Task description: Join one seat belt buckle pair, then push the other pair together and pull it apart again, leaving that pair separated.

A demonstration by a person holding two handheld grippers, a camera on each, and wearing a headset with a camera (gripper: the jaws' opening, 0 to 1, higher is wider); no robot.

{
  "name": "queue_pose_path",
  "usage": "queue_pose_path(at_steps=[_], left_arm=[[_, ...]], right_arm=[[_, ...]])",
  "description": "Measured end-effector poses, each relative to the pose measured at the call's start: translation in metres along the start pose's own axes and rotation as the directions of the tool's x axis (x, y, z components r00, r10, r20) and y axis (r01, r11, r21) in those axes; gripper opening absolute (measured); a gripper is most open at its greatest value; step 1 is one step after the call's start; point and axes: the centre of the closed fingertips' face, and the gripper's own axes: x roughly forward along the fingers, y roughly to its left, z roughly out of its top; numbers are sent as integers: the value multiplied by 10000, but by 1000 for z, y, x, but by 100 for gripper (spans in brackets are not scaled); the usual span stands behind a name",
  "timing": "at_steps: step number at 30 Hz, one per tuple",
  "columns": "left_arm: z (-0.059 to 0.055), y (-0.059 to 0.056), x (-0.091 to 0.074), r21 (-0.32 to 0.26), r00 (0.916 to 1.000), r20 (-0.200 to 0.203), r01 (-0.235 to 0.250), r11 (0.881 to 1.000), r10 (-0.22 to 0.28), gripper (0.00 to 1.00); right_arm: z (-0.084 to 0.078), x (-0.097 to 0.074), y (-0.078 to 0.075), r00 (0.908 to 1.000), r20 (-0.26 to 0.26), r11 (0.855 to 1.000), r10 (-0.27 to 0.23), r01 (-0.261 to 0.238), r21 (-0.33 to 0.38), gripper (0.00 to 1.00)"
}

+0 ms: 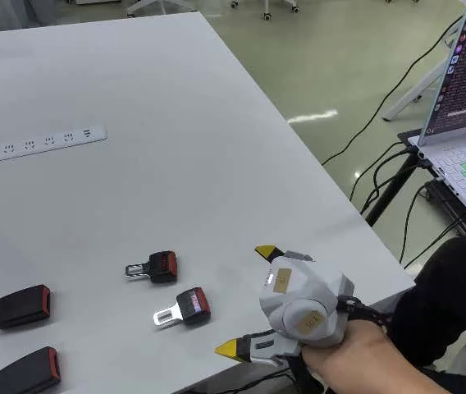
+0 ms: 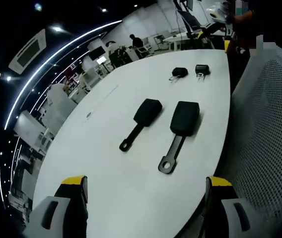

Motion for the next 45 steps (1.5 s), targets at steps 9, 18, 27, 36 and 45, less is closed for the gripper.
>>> queue_pose_path(at_steps=[9, 18, 27, 36, 45], left_arm=[[-4, -4, 2, -33, 9996, -225, 159, 9999, -159, 100], [-3, -1, 1, 54, 9998, -194, 36, 10000, -35, 100], [-1, 3, -1, 156, 9998, -130, -119, 9998, 121, 100], [0, 4, -3, 138, 9999, -35, -147, 9998, 148, 99], [-2, -4, -1, -50, 9996, -134, 265, 9996, -266, 96]], right_arm=[[-1, -3, -3, 9997, 228, 9999, -67, 66, 82, 94], [3, -2, -5, 9998, 181, 10000, -27, 28, -64, 93], [17, 2, 0, 9993, 294, 9982, 240, -223, -560, 89], [23, 8, 10, 9987, 158, 9948, 483, -467, -904, 86], [24, 10, 12, 9984, -9, 9921, 557, -554, -1129, 83]])
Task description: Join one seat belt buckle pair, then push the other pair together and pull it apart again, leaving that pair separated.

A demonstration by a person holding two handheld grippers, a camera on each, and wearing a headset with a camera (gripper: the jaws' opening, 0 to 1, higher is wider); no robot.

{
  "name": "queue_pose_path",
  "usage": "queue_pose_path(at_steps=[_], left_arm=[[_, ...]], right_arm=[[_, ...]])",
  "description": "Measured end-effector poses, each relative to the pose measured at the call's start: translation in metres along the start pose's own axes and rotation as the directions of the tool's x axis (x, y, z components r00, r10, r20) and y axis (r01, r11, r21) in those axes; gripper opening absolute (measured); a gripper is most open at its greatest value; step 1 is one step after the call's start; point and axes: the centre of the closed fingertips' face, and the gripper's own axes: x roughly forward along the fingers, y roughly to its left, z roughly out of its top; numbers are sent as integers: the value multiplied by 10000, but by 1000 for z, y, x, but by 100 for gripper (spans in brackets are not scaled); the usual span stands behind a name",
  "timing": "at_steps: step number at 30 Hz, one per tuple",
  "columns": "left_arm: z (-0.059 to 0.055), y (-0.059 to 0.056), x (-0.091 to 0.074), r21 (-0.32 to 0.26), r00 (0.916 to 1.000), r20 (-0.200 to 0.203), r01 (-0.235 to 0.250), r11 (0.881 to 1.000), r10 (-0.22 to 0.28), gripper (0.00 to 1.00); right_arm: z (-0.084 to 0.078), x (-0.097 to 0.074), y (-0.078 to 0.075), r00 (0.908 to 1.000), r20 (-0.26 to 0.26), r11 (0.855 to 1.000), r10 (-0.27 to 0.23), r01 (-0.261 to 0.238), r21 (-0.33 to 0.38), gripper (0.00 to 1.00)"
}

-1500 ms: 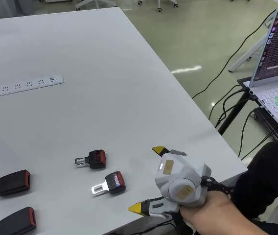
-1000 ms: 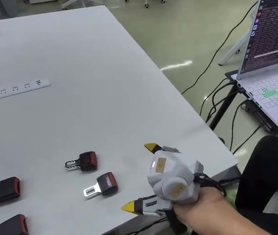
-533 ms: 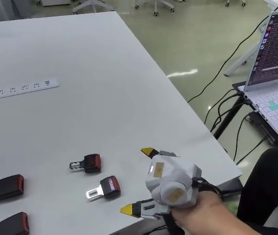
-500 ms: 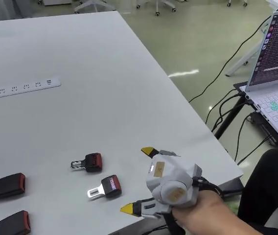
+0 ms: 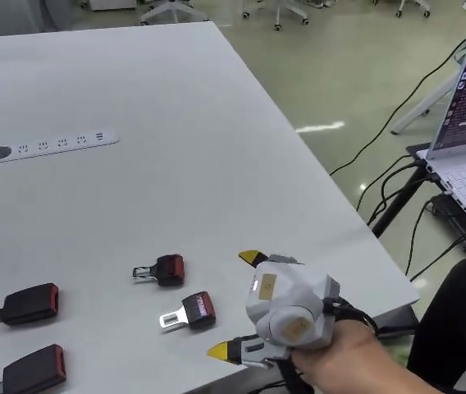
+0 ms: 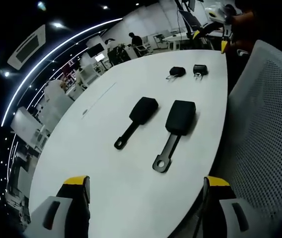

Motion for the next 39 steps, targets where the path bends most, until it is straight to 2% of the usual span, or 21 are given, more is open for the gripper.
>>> queue_pose_path(at_steps=[14, 18, 24, 25, 28, 29, 30, 33, 34, 37, 39], left_arm=[[-1, 1, 0, 185, 10000, 6, -4, 9998, 4, 96], [-1, -3, 0, 215, 9998, -8, 192, 9996, -192, 91], [1, -8, -1, 274, 9987, 4, 508, 9983, -508, 91], [0, -12, 0, 221, 9971, -96, 759, 9969, -757, 91], [-1, -18, 0, 412, 9936, -291, 1106, 9930, -1095, 90], [0, -17, 0, 437, 9938, -324, 1075, 9932, -1061, 89], [2, -17, 0, 494, 9937, -308, 1095, 9928, -1081, 88], [9, -23, 5, -28, 9866, -350, 1591, 9873, -1591, 79], [13, -24, 7, -5, 9855, -401, 1650, 9863, -1649, 76], [25, -30, 14, 72, 9814, -167, 1914, 9815, -1912, 76], [33, -37, 19, 207, 9736, -101, 2283, 9734, -2282, 75]], right_arm=[[-3, 4, 10, 9989, -133, 9990, 447, -447, 48, 80], [-3, 4, 9, 9989, -121, 9989, 458, -458, -19, 79], [-5, 4, 4, 9985, -215, 9988, 496, -497, -18, 75], [-6, 4, 3, 9985, -226, 9987, 502, -502, -4, 75], [-6, 5, 3, 9981, -213, 9983, 583, -584, -59, 73], [-6, 5, 3, 9979, -187, 9981, 614, -615, -45, 73], [-6, 6, 4, 9972, -173, 9974, 722, -723, -52, 72], [-7, 9, 5, 9949, -246, 9950, 979, -983, -158, 70], [-7, 10, 4, 9947, -264, 9948, 997, -1002, -178, 69], [-7, 13, 5, 9909, -328, 9911, 1304, -1312, -242, 63], [-7, 15, 6, 9872, -387, 9869, 1550, -1565, -396, 60]])
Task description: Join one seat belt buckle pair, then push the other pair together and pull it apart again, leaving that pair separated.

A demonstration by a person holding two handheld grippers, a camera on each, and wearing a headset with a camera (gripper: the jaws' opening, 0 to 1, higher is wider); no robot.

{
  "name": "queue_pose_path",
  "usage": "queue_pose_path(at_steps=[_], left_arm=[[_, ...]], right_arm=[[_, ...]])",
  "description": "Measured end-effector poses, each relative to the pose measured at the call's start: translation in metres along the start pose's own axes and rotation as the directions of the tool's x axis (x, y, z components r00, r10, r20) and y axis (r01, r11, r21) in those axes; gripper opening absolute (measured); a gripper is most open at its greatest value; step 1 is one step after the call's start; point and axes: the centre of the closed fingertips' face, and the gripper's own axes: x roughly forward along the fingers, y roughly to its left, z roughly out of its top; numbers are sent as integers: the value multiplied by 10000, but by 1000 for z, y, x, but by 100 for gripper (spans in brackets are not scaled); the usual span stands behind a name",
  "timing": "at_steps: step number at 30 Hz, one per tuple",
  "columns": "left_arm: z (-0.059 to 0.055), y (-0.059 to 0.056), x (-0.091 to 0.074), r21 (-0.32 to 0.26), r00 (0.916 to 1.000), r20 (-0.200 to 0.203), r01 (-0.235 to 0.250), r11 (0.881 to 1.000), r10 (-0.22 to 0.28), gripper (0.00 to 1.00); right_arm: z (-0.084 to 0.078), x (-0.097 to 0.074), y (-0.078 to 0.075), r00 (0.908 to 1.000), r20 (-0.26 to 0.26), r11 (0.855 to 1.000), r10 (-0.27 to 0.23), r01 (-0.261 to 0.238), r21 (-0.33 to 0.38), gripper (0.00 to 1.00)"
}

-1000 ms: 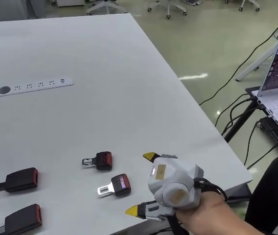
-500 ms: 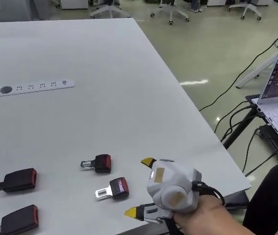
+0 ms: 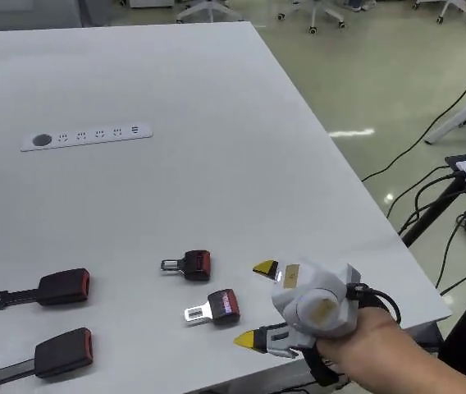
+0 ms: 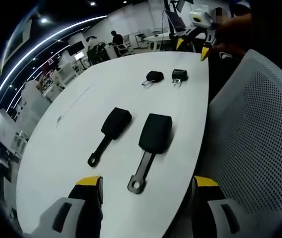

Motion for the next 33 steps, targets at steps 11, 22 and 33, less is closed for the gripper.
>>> queue_pose_path(at_steps=[11, 22, 33], left_arm=[[8, -4, 42, 328, 9874, -804, 1394, 9897, -1364, 59], [15, -4, 75, 1259, 9705, -1472, 2101, 9695, -1912, 54], [30, -12, 86, 1959, 9490, -1707, 2965, 9347, -2652, 43]], right_arm=[[-10, 33, 2, 9921, -441, 9908, 1176, -1203, -620, 47], [-21, 64, -5, 9732, -1190, 9713, 1966, -2099, -1120, 41], [-29, 73, -3, 9514, -1605, 9474, 2627, -2858, -1439, 33]])
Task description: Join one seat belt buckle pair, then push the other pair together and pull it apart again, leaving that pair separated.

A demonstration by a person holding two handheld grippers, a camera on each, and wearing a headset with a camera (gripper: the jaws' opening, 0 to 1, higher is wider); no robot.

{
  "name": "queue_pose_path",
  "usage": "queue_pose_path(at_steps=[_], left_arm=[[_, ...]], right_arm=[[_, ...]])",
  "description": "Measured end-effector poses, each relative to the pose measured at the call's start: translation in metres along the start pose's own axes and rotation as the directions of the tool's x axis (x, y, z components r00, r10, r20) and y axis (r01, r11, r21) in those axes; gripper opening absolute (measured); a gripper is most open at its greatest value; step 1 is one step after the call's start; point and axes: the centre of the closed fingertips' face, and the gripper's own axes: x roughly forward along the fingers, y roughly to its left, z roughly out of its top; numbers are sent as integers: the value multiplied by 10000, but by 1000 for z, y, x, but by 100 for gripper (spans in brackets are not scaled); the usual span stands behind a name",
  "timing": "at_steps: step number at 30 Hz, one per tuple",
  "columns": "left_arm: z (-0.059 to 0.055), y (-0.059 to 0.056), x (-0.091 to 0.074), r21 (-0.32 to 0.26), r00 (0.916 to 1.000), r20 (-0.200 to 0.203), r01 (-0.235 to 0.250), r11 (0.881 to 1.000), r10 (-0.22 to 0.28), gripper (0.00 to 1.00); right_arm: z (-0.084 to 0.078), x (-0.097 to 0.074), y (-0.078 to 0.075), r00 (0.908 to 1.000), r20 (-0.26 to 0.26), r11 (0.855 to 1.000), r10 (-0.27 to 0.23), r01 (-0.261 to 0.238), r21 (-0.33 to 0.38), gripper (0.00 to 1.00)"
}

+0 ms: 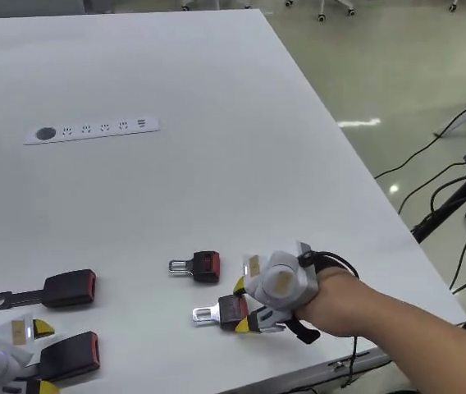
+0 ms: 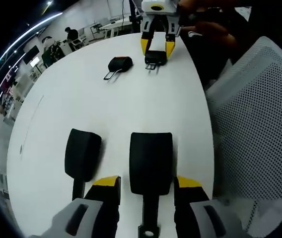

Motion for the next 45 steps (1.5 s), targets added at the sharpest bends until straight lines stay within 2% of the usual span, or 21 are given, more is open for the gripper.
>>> queue_pose_path(at_steps=[3, 4, 5, 7, 9, 15, 21, 30, 34, 39, 45], left_arm=[[-1, -5, 3, 316, 9989, -241, 410, 9987, -403, 38], [0, -8, 3, 297, 9981, -155, 605, 9977, -600, 35], [-1, -5, 4, 239, 9986, -212, 496, 9985, -491, 35], [-1, -5, 4, 249, 9978, -249, 618, 9978, -612, 34], [-1, -5, 4, 554, 9973, -260, 703, 9960, -689, 33], [-1, -6, 4, 776, 9961, -238, 864, 9932, -848, 33], [-1, -5, 5, 660, 9947, -249, 1009, 9927, -995, 33], [-2, -6, 6, 686, 9934, -439, 1088, 9917, -1059, 33], [-2, -6, 6, 692, 9932, -474, 1095, 9916, -1064, 33], [-2, -6, 7, 666, 9931, -516, 1085, 9919, -1052, 33], [-2, -6, 7, 739, 9930, -467, 1119, 9910, -1086, 33]], right_arm=[[-1, 0, 0, 10000, -15, 10000, 75, -75, 21, 32], [-1, 1, 0, 9999, -17, 9999, 100, -100, 31, 32], [-1, 1, 0, 9999, -28, 9999, 123, -123, 34, 32], [-1, 1, 0, 9998, -63, 9998, 174, -174, -44, 32], [-1, 2, 1, 9998, -73, 9997, 204, -205, -95, 32], [-2, 2, 1, 9998, -34, 9997, 216, -216, -98, 32], [-2, 3, 1, 9999, 5, 9999, 141, -141, 6, 32], [-2, 4, 1, 9993, -4, 9993, 369, -369, 3, 32], [-2, 4, 1, 9989, -217, 9991, 416, -418, -97, 32], [6, 8, 3, 9990, -143, 9991, 412, -413, -38, 32], [24, 18, 13, 9995, -27, 9994, 324, -325, -114, 32]])
